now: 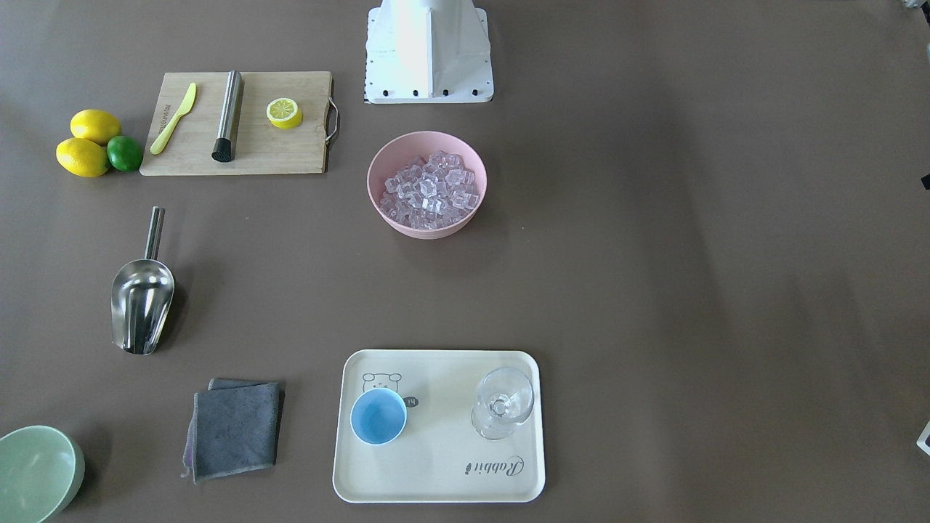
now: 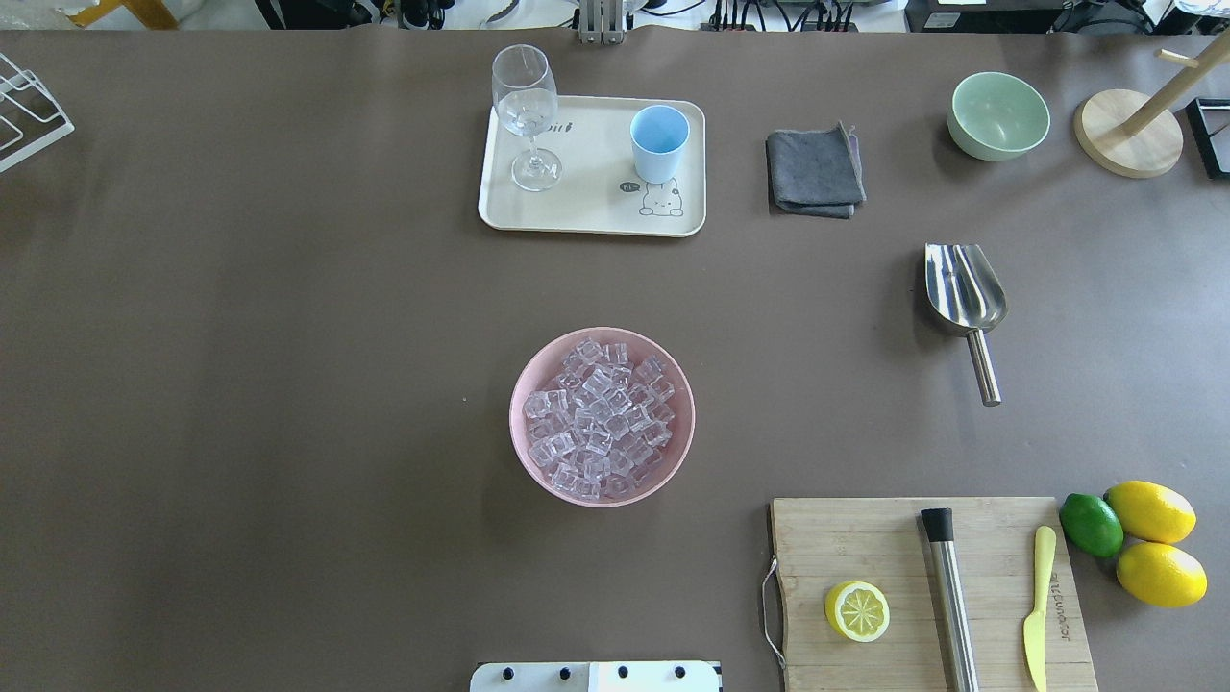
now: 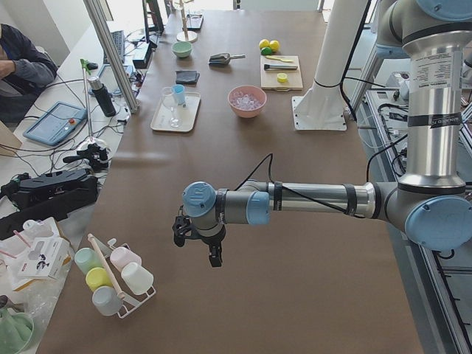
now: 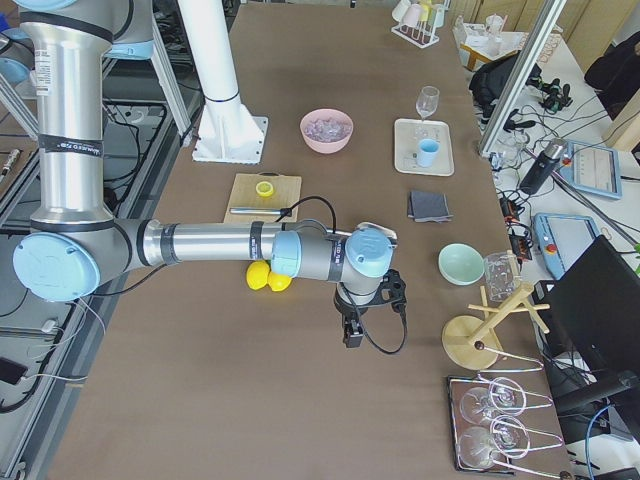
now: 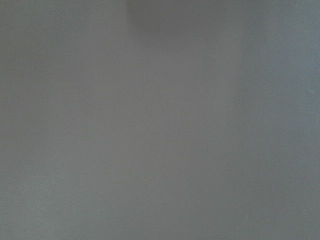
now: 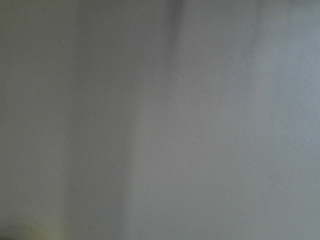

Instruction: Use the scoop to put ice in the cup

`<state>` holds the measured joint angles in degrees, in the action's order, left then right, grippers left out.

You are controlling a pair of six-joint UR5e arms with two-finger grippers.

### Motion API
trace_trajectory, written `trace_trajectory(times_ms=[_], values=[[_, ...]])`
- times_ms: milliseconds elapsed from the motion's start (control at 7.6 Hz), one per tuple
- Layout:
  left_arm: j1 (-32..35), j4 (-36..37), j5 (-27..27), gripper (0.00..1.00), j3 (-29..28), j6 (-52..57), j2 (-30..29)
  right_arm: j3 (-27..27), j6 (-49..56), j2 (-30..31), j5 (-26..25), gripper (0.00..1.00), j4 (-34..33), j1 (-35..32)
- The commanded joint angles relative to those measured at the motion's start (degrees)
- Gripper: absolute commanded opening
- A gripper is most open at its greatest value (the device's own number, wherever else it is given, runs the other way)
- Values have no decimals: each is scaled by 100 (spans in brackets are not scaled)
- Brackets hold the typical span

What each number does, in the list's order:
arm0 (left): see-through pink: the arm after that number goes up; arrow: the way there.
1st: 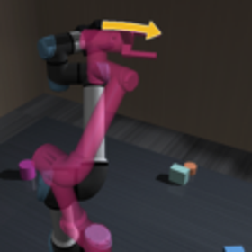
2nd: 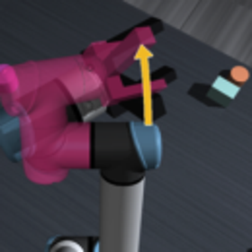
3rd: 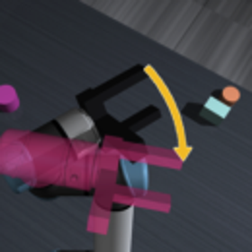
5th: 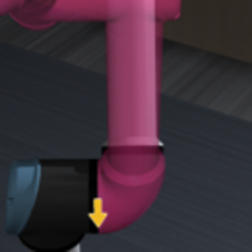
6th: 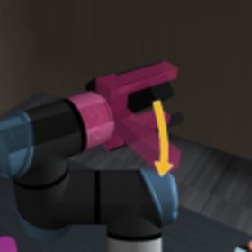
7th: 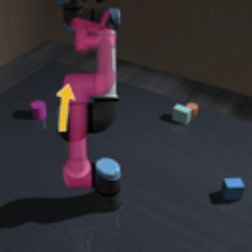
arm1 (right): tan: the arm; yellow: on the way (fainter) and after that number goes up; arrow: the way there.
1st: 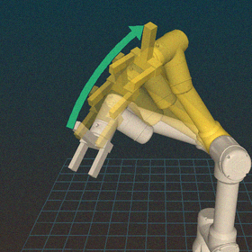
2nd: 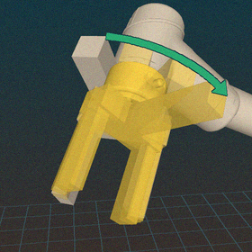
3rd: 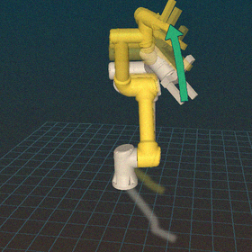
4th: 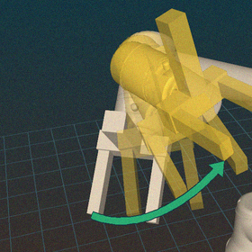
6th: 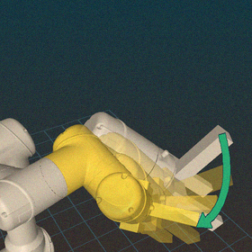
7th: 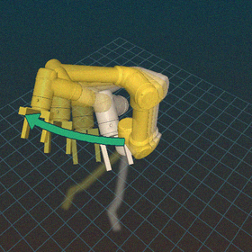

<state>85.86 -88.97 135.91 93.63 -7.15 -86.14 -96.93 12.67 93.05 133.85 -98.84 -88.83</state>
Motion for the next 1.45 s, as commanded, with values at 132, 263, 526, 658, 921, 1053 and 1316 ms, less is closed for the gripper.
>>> trace_trajectory(times_ms=[132, 263, 526, 658, 921, 1053, 1316], values=[[220, 11, -12, 98, 225, 12, 18, -141, -10, 12, 45, 100, -336, -38], [247, 11, -12, 98, 225, 20, 18, -211, -1, 20, 19, 100, -390, -47], [256, 11, -12, 98, 234, 12, 9, -168, 16, 29, -7, 100, -364, -38], [256, 11, -12, 98, 243, 12, 9, -212, -9, 29, 10, 100, -329, -38], [256, 20, -12, 98, 243, 3, 1, -335, -279, -6, -8, 100, -311, 84], [256, 11, -12, 98, 252, 3, 9, -413, -796, -6, 27, 100, -163, 337], [256, 11, -12, 98, 243, 12, 1, -423, -2321, 21, 272, 100, 757, 951]])
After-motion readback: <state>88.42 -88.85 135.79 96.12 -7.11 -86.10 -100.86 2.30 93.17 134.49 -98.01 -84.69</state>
